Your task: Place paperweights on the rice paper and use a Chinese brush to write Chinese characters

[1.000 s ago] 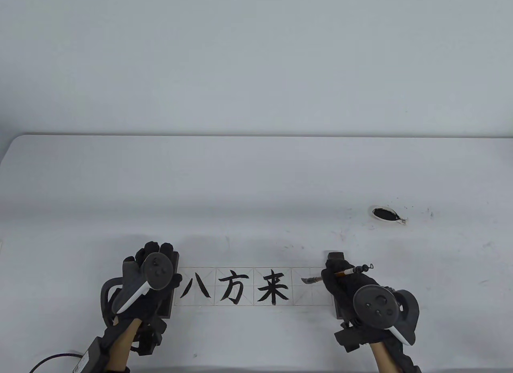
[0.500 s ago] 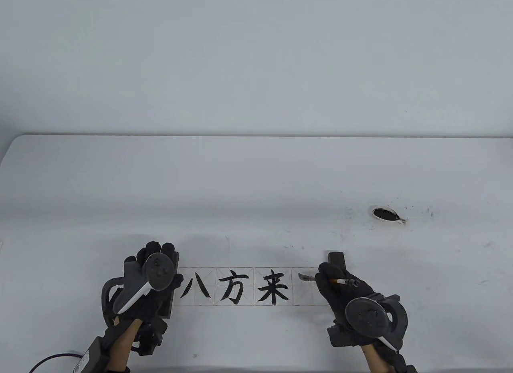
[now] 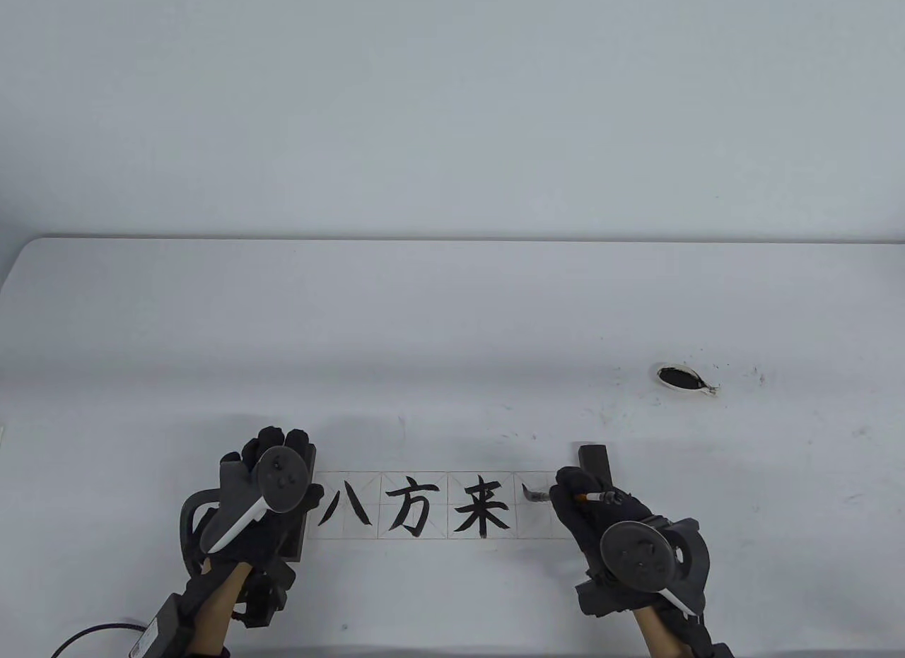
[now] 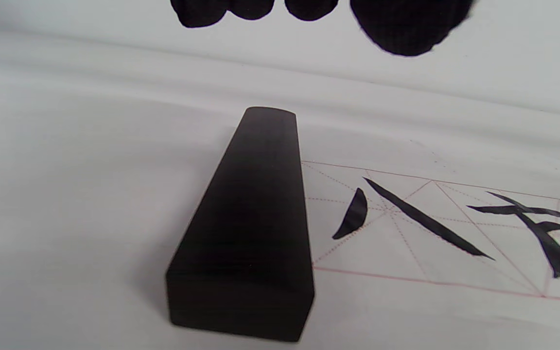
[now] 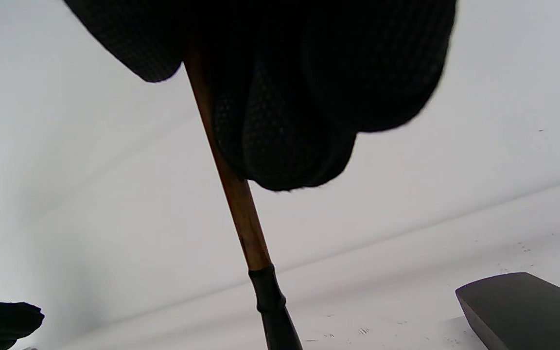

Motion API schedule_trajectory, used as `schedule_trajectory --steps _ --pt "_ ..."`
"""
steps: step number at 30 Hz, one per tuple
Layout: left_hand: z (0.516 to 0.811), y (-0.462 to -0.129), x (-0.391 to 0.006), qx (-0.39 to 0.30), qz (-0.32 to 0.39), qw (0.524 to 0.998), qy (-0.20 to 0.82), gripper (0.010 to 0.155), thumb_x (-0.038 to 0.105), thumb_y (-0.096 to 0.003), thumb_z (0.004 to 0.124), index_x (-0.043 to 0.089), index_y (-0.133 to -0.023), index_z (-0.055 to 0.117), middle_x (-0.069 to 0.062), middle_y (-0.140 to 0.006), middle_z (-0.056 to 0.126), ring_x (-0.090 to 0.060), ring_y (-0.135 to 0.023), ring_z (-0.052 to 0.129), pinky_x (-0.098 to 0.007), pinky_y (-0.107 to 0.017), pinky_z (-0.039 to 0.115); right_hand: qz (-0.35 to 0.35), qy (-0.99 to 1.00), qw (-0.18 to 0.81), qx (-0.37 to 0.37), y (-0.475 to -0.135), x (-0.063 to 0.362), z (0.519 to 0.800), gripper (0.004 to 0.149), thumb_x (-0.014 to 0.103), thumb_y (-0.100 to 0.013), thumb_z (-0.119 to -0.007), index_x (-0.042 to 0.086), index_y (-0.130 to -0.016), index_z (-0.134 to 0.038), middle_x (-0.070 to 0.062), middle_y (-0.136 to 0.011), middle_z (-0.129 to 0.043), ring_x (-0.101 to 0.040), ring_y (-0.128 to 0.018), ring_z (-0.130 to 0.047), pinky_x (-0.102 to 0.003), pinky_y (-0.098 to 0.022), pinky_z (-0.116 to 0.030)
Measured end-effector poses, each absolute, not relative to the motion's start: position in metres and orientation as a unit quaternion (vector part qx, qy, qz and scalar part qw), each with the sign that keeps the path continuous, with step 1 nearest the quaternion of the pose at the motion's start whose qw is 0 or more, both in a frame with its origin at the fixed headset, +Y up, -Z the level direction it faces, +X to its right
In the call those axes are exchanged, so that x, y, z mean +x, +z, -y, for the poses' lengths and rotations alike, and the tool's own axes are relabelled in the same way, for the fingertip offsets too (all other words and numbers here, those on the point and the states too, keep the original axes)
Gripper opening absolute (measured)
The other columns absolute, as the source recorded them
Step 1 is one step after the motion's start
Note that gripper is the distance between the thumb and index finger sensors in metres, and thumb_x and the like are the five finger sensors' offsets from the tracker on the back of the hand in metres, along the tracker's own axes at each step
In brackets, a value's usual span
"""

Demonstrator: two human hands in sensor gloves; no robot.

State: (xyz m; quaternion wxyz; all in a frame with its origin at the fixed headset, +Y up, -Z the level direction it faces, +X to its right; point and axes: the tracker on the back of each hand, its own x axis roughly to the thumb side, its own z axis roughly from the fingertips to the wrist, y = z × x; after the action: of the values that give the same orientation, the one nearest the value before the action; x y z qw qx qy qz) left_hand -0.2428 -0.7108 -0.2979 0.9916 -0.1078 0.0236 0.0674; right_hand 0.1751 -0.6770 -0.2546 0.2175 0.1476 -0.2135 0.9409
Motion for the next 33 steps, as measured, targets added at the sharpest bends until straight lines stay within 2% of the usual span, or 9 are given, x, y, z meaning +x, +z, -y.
schedule_trajectory --steps 6,10,14,33 --pt "0.7109 -0.2979 -0.2428 -0.109 -0.025 0.991 0.067 0.082 0.054 -0.0515 0.060 0.033 -0.121 0.021 -0.009 -0.129 0.021 -0.038 -0.121 0.032 -0.053 -0.086 0.019 0.206 0.940 0.226 0.149 -0.2541 0.1773 0.6737 0.037 0.039 -0.053 -0.071 0.011 -0.070 -0.088 -0.009 -0.051 -0.102 -0.019 -0.033 -0.103 -0.028 -0.022 -0.088" --pt "0.7109 -0.2979 -0.2427 -0.110 -0.025 0.991 0.067 0.082 0.054 -0.0515 0.060 0.033 -0.121 0.021 -0.009 -0.129 0.021 -0.038 -0.121 0.032 -0.053 -0.086 0.020 0.225 0.933 0.246 0.139 -0.2540 0.1808 0.6732 0.039 0.039 -0.053 -0.070 0.011 -0.074 -0.086 -0.010 -0.056 -0.101 -0.020 -0.036 -0.103 -0.029 -0.025 -0.088" --pt "0.7110 -0.2979 -0.2425 -0.110 -0.024 0.991 0.067 0.082 0.054 -0.0516 0.060 0.033 -0.121 0.021 -0.009 -0.129 0.021 -0.038 -0.121 0.032 -0.053 -0.086 0.020 0.215 0.937 0.241 0.135 -0.2567 0.1817 0.6750 0.040 0.040 -0.054 -0.070 0.010 -0.079 -0.083 -0.011 -0.062 -0.099 -0.022 -0.042 -0.103 -0.031 -0.029 -0.088" --pt "0.7120 -0.2983 -0.2420 -0.112 -0.022 0.991 0.065 0.082 0.054 -0.0515 0.060 0.033 -0.121 0.022 -0.009 -0.129 0.021 -0.038 -0.121 0.033 -0.053 -0.086 0.020 0.190 0.949 0.224 0.116 -0.2582 0.1831 0.6748 0.041 0.039 -0.055 -0.070 0.010 -0.081 -0.081 -0.012 -0.065 -0.098 -0.023 -0.046 -0.102 -0.032 -0.031 -0.088"
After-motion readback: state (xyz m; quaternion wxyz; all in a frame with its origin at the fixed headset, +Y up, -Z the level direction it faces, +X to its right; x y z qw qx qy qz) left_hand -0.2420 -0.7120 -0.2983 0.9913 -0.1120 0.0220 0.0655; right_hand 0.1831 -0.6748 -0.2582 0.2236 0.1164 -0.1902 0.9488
